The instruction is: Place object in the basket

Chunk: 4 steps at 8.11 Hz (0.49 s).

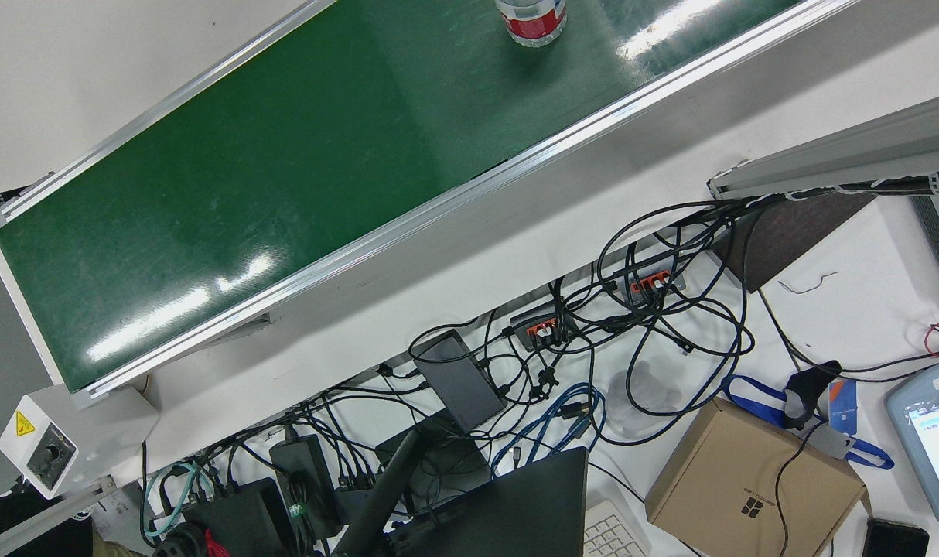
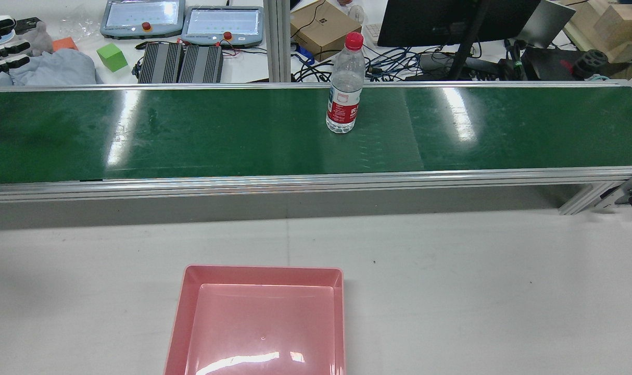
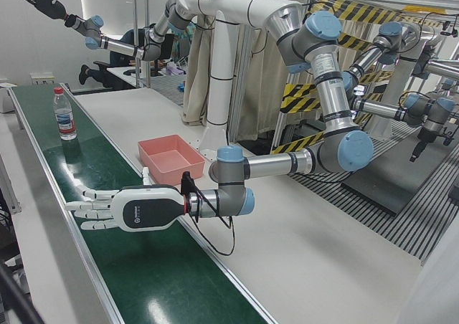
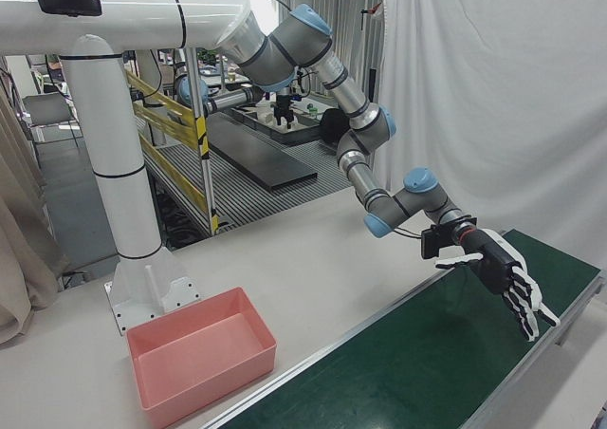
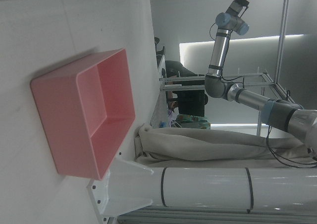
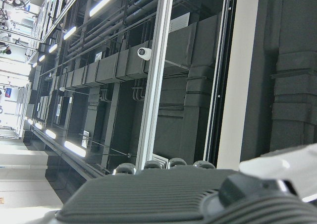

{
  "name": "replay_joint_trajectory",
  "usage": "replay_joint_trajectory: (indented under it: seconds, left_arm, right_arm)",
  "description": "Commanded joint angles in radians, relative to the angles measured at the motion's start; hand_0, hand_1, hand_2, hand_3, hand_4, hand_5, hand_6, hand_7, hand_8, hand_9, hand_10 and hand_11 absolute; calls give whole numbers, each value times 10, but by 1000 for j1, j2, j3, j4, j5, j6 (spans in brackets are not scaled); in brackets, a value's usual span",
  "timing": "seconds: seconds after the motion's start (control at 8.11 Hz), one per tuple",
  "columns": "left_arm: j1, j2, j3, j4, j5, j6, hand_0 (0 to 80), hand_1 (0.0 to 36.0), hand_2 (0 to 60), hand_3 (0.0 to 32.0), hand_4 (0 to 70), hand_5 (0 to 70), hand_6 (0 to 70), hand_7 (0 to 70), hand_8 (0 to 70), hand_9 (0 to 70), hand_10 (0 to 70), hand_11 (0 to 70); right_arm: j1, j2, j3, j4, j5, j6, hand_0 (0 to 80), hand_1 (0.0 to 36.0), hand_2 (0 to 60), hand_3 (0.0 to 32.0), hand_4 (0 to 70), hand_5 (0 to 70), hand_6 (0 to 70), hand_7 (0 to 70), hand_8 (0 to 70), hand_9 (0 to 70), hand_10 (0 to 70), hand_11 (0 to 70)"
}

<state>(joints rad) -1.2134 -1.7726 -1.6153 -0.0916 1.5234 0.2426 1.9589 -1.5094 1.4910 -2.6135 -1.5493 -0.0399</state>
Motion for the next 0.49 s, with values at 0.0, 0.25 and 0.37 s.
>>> replay_joint_trajectory:
  seconds: [0.0, 0.25, 0.37]
  left_arm:
    - [-6, 1, -6, -2, 0, -3, 636, 122, 0, 84, 22, 242, 48, 29, 100, 123, 54, 100]
    - [-5, 1, -2, -2, 0, -2, 645, 127, 0, 74, 63, 249, 62, 36, 121, 134, 66, 117]
    - [-3, 1, -3, 0, 0, 0, 643, 128, 0, 76, 63, 249, 63, 36, 123, 137, 65, 115]
  right_arm:
    - [0, 0, 0, 1, 0, 0, 0, 0, 0, 0, 0, 0, 0, 0, 0, 0, 0, 0]
    - [0, 0, 0, 0, 0, 0, 0, 0, 0, 0, 0, 0, 0, 0, 0, 0, 0, 0]
    - [0, 0, 0, 0, 0, 0, 0, 0, 0, 0, 0, 0, 0, 0, 0, 0, 0, 0]
